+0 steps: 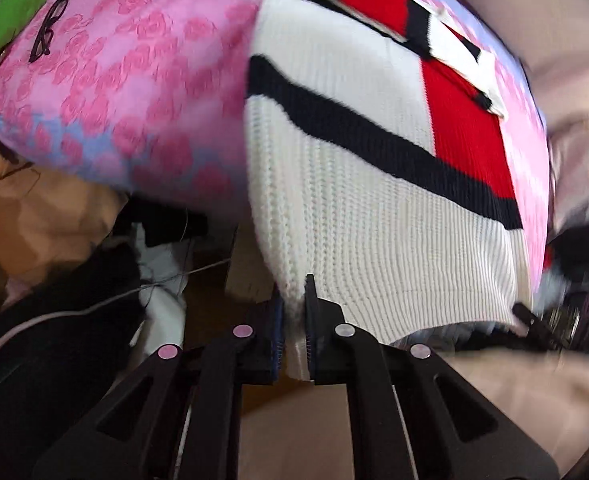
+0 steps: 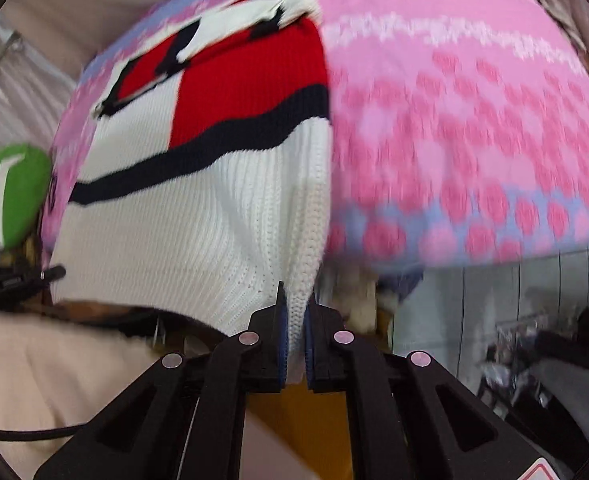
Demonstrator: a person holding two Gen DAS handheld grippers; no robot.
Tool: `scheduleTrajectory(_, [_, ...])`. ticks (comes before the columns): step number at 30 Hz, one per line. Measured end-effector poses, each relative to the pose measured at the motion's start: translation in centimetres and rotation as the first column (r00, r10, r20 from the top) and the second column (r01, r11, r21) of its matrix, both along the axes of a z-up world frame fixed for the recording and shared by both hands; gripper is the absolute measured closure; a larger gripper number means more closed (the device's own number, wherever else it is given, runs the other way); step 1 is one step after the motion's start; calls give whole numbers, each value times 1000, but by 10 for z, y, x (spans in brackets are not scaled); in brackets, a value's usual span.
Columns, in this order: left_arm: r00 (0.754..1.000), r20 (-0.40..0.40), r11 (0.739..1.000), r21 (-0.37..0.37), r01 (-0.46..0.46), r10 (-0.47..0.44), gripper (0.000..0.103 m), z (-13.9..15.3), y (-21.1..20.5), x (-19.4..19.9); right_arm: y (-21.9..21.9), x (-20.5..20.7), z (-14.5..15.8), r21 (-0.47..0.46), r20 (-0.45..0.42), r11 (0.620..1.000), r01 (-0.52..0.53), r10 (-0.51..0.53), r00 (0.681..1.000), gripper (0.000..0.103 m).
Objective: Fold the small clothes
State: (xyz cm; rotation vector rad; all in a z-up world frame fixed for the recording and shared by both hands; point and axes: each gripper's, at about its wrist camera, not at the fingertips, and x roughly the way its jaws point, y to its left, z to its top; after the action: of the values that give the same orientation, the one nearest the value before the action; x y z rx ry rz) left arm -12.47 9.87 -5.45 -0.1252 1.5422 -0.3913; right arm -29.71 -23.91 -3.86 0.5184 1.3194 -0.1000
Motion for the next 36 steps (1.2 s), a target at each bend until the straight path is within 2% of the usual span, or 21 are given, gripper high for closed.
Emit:
scheduleTrajectory(3, [998, 33, 998, -4, 55, -55, 95, 29, 3, -8, 13, -19, 16, 89, -31, 994, -57, 60, 998, 97])
scheduleTrajectory(5, [993, 107, 999, -8, 53, -52, 95, 50, 2, 4, 10, -9, 29, 101, 19, 993, -57, 55, 998, 97])
scheduleTrajectory(8, [970, 243, 997, -79, 5, 15, 95, 71, -13, 53, -12, 41, 59, 55, 215, 998, -6, -6, 977, 97])
scheduleTrajectory(10, [939, 338, 995, -100, -29, 61, 95, 77, -27, 97, -33, 85, 69, 34, 346, 998, 61, -69, 936, 97])
scheduleTrajectory(12, [911, 394, 990, -115, -83, 122, 95, 72, -40, 143, -48, 130, 64, 17, 426, 992, 121, -117, 897, 97])
scheduleTrajectory(15, [897, 404, 983, -85, -160, 181, 95, 47, -57, 195, -68, 190, 35, 47, 435, 979, 199, -199, 878, 97])
scheduleTrajectory(18, [903, 369, 975, -49, -216, 219, 95, 18, -69, 231, -77, 235, 4, 52, 395, 967, 248, -248, 885, 97])
scheduleTrajectory(21, [907, 353, 971, -15, -240, 230, 94, -2, -73, 250, -76, 247, -18, 63, 371, 958, 280, -283, 884, 95])
scheduleTrajectory(22, [916, 324, 969, -16, -246, 238, 94, -9, -75, 257, -76, 251, -23, 70, 363, 955, 288, -293, 885, 91])
scheduleTrajectory(23, [914, 311, 964, -31, -265, 262, 93, -11, -73, 260, -74, 246, -23, 80, 362, 954, 290, -299, 883, 90])
scheduleTrajectory(24, [906, 320, 960, -47, -277, 277, 89, -10, -71, 258, -74, 243, -21, 85, 370, 952, 294, -304, 878, 89])
scheduleTrajectory(25, [897, 336, 957, -63, -282, 287, 86, -7, -68, 255, -73, 239, -16, 78, 384, 953, 293, -300, 873, 83])
scheduleTrajectory(26, [891, 356, 959, -77, -273, 283, 84, -1, -65, 251, -70, 233, -9, 61, 397, 954, 295, -294, 869, 65])
scheduleTrajectory(28, [882, 394, 966, -74, -249, 258, 62, 5, -62, 245, -66, 218, 7, 3, 446, 952, 307, -276, 851, 44])
scheduleTrajectory(30, [868, 437, 971, -63, -231, 235, 51, 11, -60, 238, -60, 209, 17, -72, 472, 956, 283, -217, 854, 43])
scheduleTrajectory(32, [862, 462, 977, -55, -206, 208, 46, 12, -59, 232, -55, 208, 17, -142, 456, 958, 248, -159, 876, 43])
scheduleTrajectory(33, [866, 461, 980, -44, -195, 193, 43, 9, -61, 231, -52, 211, 15, -174, 442, 960, 219, -123, 889, 43])
scheduleTrajectory(36, [883, 441, 984, -9, -175, 161, 42, -5, -73, 236, -47, 227, 4, -218, 410, 961, 171, -69, 909, 43])
